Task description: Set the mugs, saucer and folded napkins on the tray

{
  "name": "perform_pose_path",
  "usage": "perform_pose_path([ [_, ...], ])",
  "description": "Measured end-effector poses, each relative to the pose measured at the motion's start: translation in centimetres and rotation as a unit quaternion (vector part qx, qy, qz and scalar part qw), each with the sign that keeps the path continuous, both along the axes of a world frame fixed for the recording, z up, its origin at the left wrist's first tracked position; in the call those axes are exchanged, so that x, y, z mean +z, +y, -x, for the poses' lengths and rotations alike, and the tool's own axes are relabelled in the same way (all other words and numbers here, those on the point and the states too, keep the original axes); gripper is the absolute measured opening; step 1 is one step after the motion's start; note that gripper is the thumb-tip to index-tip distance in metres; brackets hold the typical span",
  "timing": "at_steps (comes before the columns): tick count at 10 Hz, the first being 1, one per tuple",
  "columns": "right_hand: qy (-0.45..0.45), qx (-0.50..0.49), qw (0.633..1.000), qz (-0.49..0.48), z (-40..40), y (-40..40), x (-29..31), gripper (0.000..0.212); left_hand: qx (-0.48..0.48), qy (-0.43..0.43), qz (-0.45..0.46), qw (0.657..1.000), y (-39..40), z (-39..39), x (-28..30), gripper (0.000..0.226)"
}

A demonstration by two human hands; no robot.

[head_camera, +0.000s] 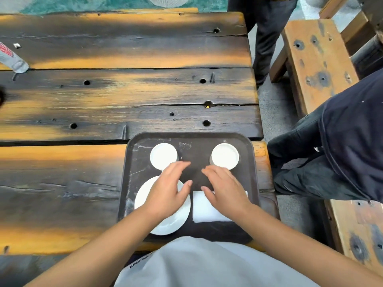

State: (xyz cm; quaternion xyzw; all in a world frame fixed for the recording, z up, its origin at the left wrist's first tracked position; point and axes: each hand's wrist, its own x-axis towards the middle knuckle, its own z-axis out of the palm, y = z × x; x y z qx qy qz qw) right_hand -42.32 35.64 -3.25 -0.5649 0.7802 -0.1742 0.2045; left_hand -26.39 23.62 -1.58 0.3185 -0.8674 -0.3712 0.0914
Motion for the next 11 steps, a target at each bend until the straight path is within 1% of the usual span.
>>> perform_pose_path([
  [1, -0.058, 0.002, 0.995, -0.08, -2.2, 0.4, -1.8, 0.038, 0.077, -0.002, 0.003, 0.997, 0.5, -4.9, -0.4, 0.023],
  [2, -0.11, -0.036, 0.979, -0.169, -4.2, 0.3, -3.8, 0.033, 0.158, -0.064, -0.017, 0.985, 0.8, -8.9, -2.3, 0.019],
  [3, -0.141, -0.099, 0.962, -0.214, -5.7, -0.3, -5.2, 0.029, 0.2, -0.178, -0.041, 0.963, 0.7, -11.1, -4.6, 0.047],
  [4, -0.156, -0.16, 0.945, -0.24, -6.5, -1.1, -5.9, 0.015, 0.254, -0.228, -0.111, 0.933, 0.2, -11.3, -5.9, 0.066],
  [5, -0.166, -0.189, 0.936, -0.245, -7.0, -1.8, -6.3, 0.019, 0.274, -0.221, -0.147, 0.924, -0.4, -10.9, -6.9, 0.056],
  [6, -0.172, -0.193, 0.931, -0.256, -7.1, -2.0, -6.4, 0.023, 0.285, -0.195, -0.146, 0.927, -1.0, -10.6, -7.0, 0.043],
  [7, -0.18, -0.213, 0.921, -0.272, -6.6, -1.7, -6.2, 0.018, 0.266, -0.192, -0.154, 0.932, -1.1, -10.5, -7.0, 0.044],
  [8, -0.189, -0.229, 0.917, -0.267, -6.0, -1.1, -6.1, 0.013, 0.246, -0.188, -0.166, 0.936, -1.0, -10.4, -7.3, 0.044],
  [9, -0.195, -0.232, 0.914, -0.27, -5.7, -0.9, -6.0, 0.014, 0.24, -0.202, -0.175, 0.933, -1.0, -10.2, -7.1, 0.042],
  [10, -0.174, -0.205, 0.924, -0.27, -5.5, -1.1, -5.6, 0.018, 0.218, -0.241, -0.144, 0.935, -1.1, -10.1, -6.7, 0.048],
  [11, -0.134, -0.176, 0.942, -0.252, -4.6, -1.2, -4.1, 0.013, 0.19, -0.235, -0.057, 0.952, -1.7, -10.1, -5.2, 0.064],
])
